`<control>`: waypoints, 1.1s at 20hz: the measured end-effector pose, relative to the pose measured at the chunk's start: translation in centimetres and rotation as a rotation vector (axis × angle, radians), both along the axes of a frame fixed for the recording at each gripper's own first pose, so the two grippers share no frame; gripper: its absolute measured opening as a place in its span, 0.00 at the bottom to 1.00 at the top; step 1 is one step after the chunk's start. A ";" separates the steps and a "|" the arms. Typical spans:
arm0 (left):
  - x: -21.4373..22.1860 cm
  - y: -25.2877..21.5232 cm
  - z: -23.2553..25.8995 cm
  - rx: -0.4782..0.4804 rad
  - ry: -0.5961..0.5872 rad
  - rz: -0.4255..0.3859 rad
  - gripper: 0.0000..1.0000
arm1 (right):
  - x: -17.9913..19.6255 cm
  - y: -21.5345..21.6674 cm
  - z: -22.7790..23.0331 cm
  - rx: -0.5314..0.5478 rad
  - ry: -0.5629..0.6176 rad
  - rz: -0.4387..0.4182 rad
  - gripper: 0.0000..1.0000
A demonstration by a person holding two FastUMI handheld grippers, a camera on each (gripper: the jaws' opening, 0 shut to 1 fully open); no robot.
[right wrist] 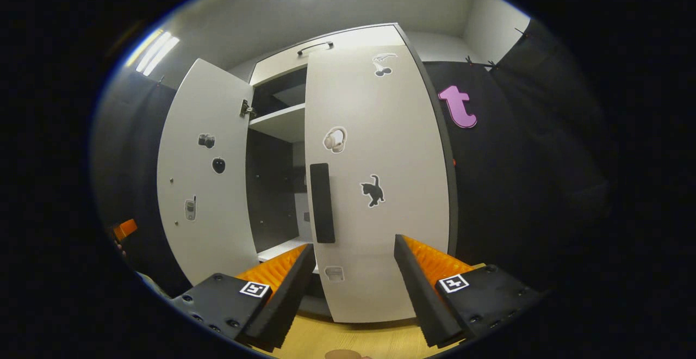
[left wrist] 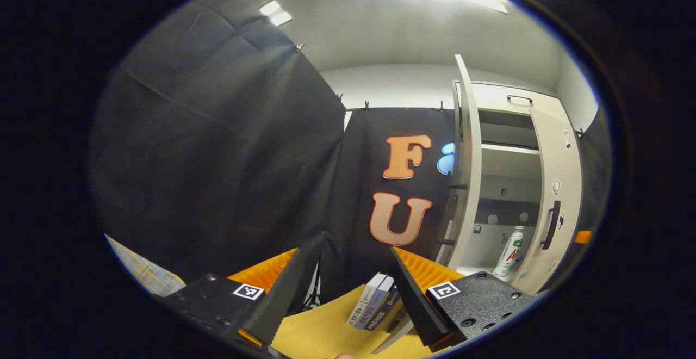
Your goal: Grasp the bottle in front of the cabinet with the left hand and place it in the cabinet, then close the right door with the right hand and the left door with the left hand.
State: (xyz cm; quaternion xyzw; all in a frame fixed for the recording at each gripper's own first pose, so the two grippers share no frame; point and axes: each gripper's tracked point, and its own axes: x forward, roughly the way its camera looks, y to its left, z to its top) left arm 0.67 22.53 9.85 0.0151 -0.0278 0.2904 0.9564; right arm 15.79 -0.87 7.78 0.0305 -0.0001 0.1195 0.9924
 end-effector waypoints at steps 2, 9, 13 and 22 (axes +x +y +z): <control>2.2 0.2 0.0 0.021 0.002 -0.033 0.95 | -1.2 -1.5 -0.3 -0.013 -0.008 -0.046 0.97; 9.4 -0.2 -0.9 0.020 -0.014 -0.124 0.94 | -3.9 -5.5 -0.7 -0.025 0.010 -0.174 0.97; 10.6 0.2 -2.4 0.030 0.020 -0.111 0.94 | -4.7 -6.9 -0.5 -0.041 0.007 -0.214 0.97; 10.8 -2.0 -5.0 -0.116 0.030 -0.165 0.92 | -4.8 -7.2 -0.3 -0.053 0.002 -0.188 0.97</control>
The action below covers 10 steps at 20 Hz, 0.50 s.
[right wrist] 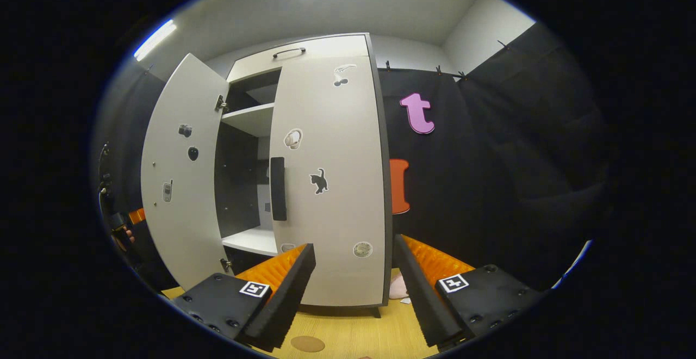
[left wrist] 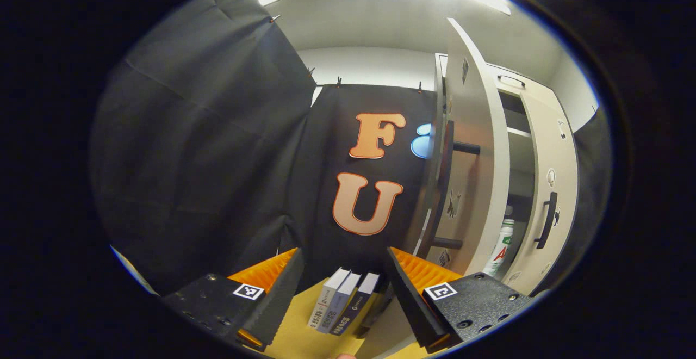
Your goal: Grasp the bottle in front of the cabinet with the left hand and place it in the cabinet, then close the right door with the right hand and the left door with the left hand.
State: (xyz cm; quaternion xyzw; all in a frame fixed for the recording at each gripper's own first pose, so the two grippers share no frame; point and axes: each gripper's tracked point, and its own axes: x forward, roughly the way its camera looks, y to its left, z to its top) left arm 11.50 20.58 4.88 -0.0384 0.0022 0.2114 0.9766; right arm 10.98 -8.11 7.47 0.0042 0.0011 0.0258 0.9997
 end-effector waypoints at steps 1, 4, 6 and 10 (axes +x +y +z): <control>-0.1 -0.3 0.0 -0.003 0.002 0.005 0.92 | 0.1 0.0 0.1 0.005 0.000 0.010 0.97; -0.2 -1.3 0.3 0.038 0.007 0.014 0.92 | 0.3 -0.4 0.0 -0.004 0.001 0.025 0.97; -0.1 -2.4 0.4 0.065 0.012 0.002 0.92 | 0.4 -0.8 -0.1 -0.010 0.006 0.026 0.97; -0.1 -5.0 -0.1 0.050 0.007 -0.035 0.92 | 0.5 -1.4 -0.7 0.022 0.029 0.030 0.97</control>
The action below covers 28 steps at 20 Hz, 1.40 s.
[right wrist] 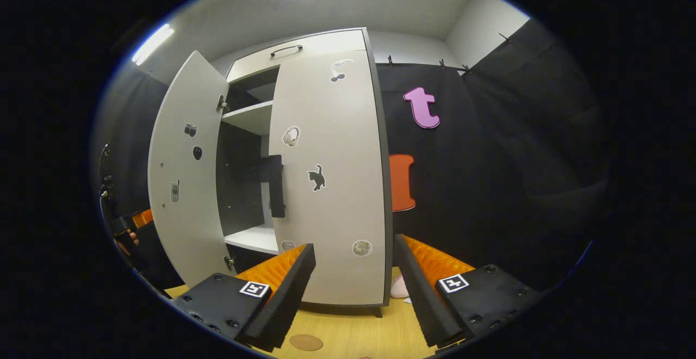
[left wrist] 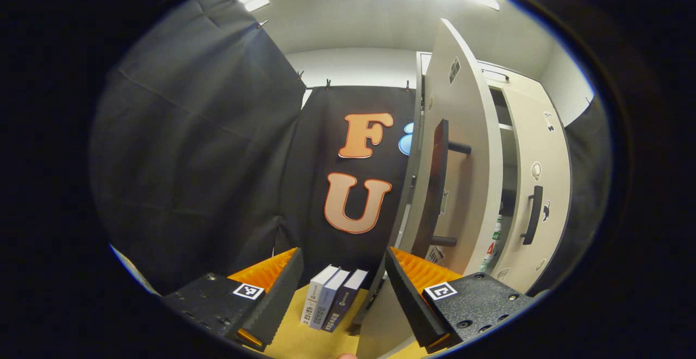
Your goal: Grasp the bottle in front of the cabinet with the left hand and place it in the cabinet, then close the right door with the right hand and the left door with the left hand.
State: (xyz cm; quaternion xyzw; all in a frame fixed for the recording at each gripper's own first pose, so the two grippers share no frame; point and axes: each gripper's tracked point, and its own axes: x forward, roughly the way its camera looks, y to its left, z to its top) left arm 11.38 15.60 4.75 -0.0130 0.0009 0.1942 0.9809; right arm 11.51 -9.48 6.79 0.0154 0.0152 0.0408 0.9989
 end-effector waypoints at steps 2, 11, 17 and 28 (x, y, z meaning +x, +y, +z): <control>0.5 -1.6 -0.1 0.004 0.003 -0.038 0.88 | -0.1 -0.3 0.0 0.007 0.002 0.001 0.97; 3.5 -8.0 -1.7 -0.024 0.008 -0.189 0.93 | -1.7 -2.6 0.3 -0.030 -0.005 -0.071 0.89; 5.5 -11.6 -0.6 -0.027 -0.032 -0.278 0.94 | -2.8 -4.2 0.2 0.004 0.001 -0.124 0.89; 10.5 -17.3 -0.1 -0.005 -0.050 -0.399 0.92 | -3.6 -7.1 0.1 0.017 0.003 -0.192 0.89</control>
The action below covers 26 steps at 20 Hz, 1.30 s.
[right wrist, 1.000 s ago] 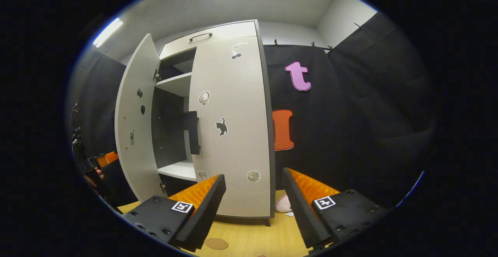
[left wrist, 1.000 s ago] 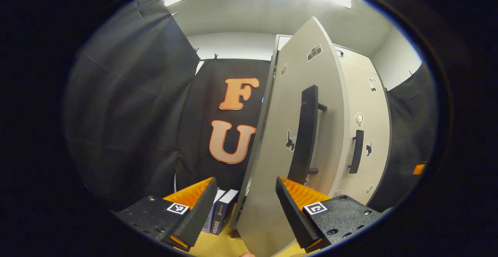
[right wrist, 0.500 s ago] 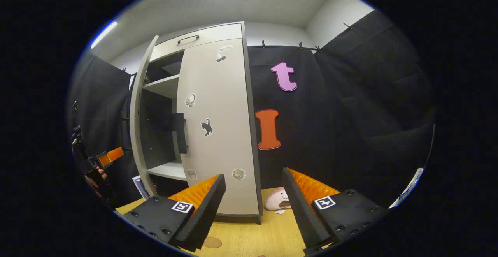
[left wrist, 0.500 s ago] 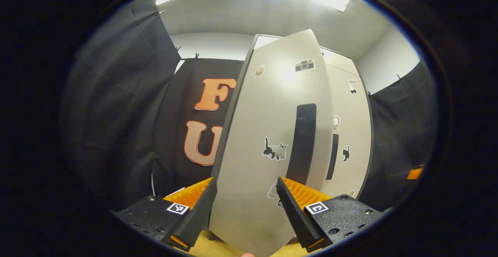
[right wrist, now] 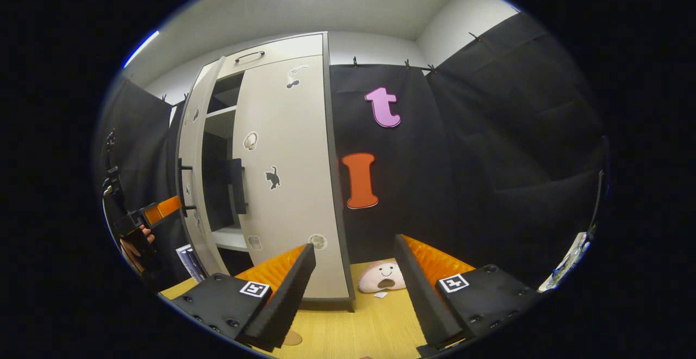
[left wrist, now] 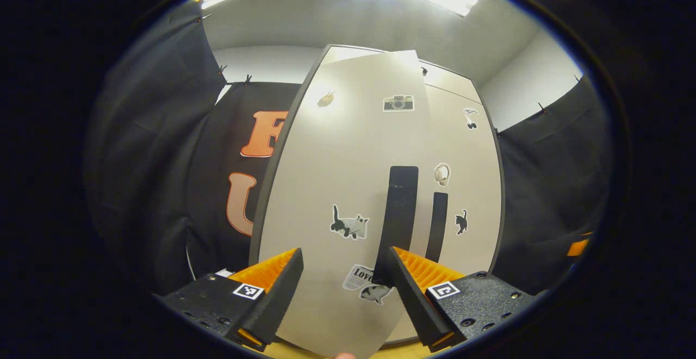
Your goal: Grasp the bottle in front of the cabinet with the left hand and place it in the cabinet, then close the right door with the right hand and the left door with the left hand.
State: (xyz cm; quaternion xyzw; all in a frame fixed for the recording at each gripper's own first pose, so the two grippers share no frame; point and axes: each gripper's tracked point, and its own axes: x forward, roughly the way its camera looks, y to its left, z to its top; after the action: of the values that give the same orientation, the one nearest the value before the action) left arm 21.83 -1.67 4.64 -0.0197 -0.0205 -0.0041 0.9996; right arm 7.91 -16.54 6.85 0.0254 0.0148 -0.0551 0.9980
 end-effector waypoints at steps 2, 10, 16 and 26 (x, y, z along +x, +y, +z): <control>0.8 -0.5 -0.2 0.006 0.002 -0.005 0.94 | 0.0 -0.7 -0.1 0.006 0.000 -0.011 0.97; 4.6 -2.0 -1.8 -0.052 0.021 -0.018 0.94 | 0.4 -3.1 0.2 -0.005 -0.009 -0.043 0.97; 6.6 -2.9 -2.4 -0.049 0.015 -0.027 0.94 | 0.3 -4.5 0.3 -0.023 -0.021 -0.070 0.97; 6.3 -3.9 -0.6 -0.043 -0.026 -0.018 0.94 | -1.1 -5.7 0.8 -0.074 -0.022 -0.079 0.97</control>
State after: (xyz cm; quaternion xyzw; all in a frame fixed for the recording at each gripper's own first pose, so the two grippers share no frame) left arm 28.13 -5.56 4.02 -0.0412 -0.0332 -0.0127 0.9985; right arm 6.81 -22.27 7.68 -0.0103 0.0010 -0.0948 0.9954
